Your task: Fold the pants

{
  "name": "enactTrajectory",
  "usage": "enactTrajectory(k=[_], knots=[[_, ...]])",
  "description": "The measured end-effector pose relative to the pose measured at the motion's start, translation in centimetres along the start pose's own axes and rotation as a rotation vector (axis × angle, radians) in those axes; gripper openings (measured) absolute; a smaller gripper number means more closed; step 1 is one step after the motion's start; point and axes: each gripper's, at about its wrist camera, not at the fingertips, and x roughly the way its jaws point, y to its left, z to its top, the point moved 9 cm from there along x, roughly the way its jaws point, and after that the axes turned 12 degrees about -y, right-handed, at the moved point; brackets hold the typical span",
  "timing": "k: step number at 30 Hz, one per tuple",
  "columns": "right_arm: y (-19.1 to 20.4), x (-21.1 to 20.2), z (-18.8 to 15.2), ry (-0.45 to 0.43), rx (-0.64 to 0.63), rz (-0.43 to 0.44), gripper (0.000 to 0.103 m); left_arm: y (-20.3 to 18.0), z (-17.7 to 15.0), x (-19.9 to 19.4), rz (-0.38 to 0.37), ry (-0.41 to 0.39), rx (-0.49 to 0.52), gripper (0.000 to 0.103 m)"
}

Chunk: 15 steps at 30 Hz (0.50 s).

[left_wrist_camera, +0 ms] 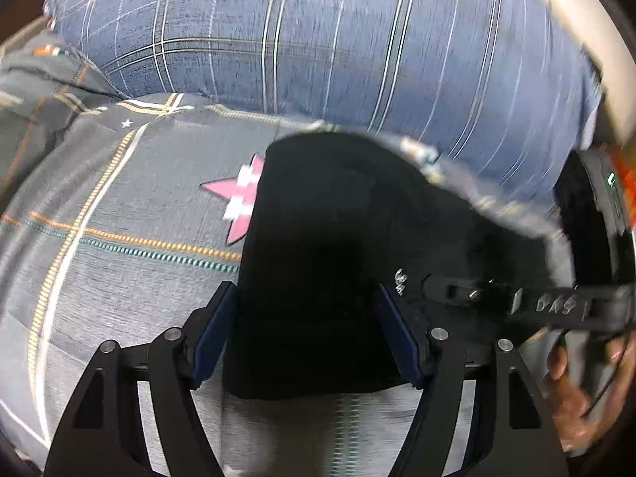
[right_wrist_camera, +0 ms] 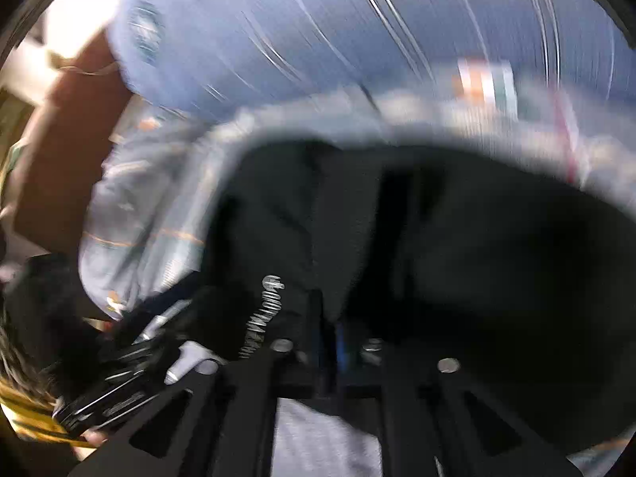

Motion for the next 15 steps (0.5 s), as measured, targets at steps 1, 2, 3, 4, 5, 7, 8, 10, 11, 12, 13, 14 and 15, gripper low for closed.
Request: enactTrajectory(k=[1, 2, 3, 4, 5, 7, 8, 10, 11, 12, 13, 14, 15], knots=[[-0.3, -0.1, 0.1, -0.01, 0.05, 0.037, 0.018, -0.1, -0.2, 0.1, 0.019, 0.007, 0.029, 0.071], [0.0, -0.6, 0.2, -0.007, 0.055, 0.051, 0.022, -0.2, -0.2, 0.0, 0.021, 0.006, 0.036, 0.071], [0.4, -1.8, 0.9, -0.035, 0.015, 0.043, 0.029, -0.3, -0.2, -0.1, 0.018, 0.005, 0.03, 0.071], [0.7, -3.0, 1.8, -0.089, -0.023, 0.026, 0.045, -0.2, -0.2, -0.2, 0.014, 0.008, 0.023, 0.071], [1.0, -4.1, 2.6, -0.141, -0.045, 0.02, 0.056, -0.2, -0.3, -0.2, 0.012, 0.012, 0.018, 0.071], [1.4, -5.5, 3.7, -0.196, -0.046, 0.044, 0.075, -0.1, -0.3, -0.2, 0.009, 0.015, 0.009, 0.071], [1.2, -5.7, 4.2, -0.215, -0.043, 0.037, 0.075, -0.1, -0.3, -0.2, 0.01, 0.015, 0.009, 0.071], [0.7, -5.1, 4.8, -0.22, -0.036, 0.009, 0.075, -0.3, -0.3, -0.3, 0.013, 0.014, 0.016, 0.071], [0.4, -4.3, 4.9, -0.213, -0.03, 0.001, 0.075, -0.4, -0.3, -0.3, 0.012, 0.014, 0.02, 0.071], [0.1, -3.6, 5.0, -0.211, -0.019, -0.003, 0.075, -0.4, -0.3, -0.2, 0.014, 0.015, 0.027, 0.071], [-0.2, -2.8, 5.1, -0.207, -0.008, -0.001, 0.073, -0.5, -0.3, -0.2, 0.017, 0.016, 0.036, 0.071], [-0.3, -2.0, 4.9, -0.195, -0.006, 0.0, 0.068, -0.6, -0.3, -0.2, 0.016, 0.017, 0.041, 0.071], [-0.3, -1.5, 4.7, -0.19, -0.019, -0.021, 0.034, -0.6, -0.3, -0.3, 0.01, 0.016, 0.043, 0.071]])
